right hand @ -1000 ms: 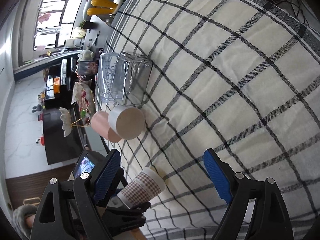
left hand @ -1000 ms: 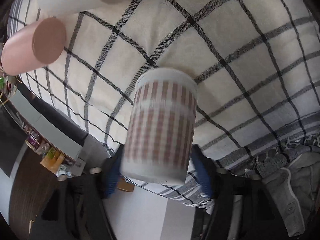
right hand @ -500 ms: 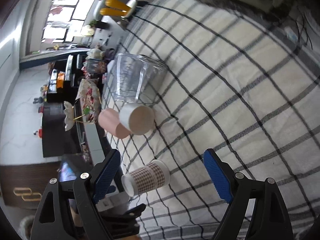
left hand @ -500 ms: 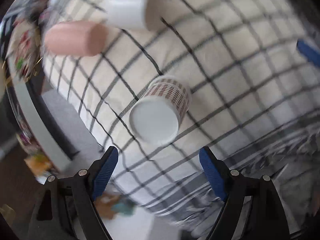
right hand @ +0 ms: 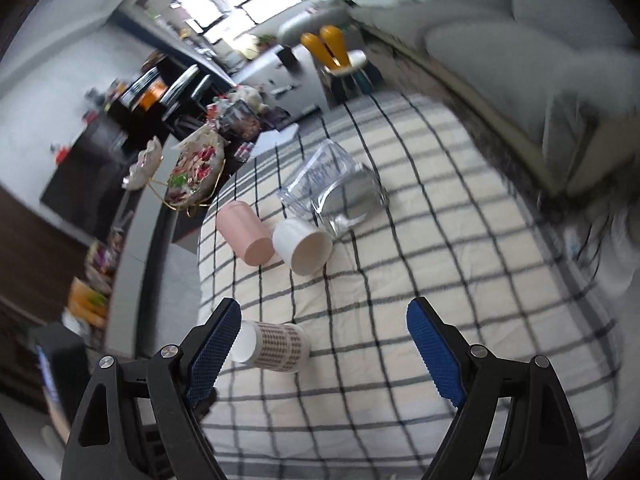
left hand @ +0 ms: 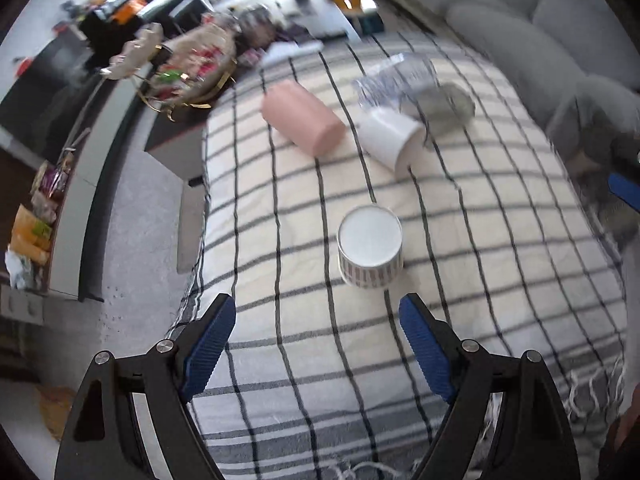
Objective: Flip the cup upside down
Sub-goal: 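Open the right gripper and withdraw from the inverted cup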
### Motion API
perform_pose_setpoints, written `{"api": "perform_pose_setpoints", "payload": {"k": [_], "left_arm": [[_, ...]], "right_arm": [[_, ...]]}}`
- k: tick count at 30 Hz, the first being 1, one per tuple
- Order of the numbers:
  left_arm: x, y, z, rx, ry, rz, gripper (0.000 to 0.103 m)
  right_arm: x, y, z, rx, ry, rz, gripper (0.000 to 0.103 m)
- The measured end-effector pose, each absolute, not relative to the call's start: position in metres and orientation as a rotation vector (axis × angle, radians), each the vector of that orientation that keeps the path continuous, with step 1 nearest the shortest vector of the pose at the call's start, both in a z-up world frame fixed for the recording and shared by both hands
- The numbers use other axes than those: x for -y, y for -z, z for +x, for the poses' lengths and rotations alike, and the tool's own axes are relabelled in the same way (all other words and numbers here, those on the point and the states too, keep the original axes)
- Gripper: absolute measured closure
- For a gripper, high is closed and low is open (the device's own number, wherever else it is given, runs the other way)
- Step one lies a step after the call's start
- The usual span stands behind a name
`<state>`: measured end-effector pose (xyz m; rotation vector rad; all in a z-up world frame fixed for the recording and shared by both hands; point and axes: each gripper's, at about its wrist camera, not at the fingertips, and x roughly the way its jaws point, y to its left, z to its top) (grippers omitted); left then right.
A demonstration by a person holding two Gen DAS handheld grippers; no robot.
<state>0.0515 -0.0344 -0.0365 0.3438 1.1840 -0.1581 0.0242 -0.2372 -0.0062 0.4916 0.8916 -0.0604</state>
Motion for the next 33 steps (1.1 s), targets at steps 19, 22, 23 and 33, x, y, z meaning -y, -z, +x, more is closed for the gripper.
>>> {"api": "perform_pose_setpoints", "payload": {"k": [19, 22, 23, 33], "left_arm": [[-0.014, 0.026, -0.006, -0.782, 0.112, 0.024, 0.009], [-0.013, 0.022, -0.014, -0.734, 0.112, 0.014, 0.007], [-0.011, 0.021, -0.016, -0.725, 0.112, 0.018, 0.007], [-0.007, 0.029, -0.025, -0.662, 0.102, 0.008, 0.003]], "right_arm": [[0.17, -0.022, -0.033, -0.518, 0.247, 0.036, 0.003], [0.163, -0.021, -0.044, -0.449, 0.286, -0.023, 0.002], [0.162, -0.021, -0.046, -0.435, 0.294, -0.036, 0.002], [0.169, -0.008, -0.049, -0.468, 0.314, -0.045, 0.001]]}}
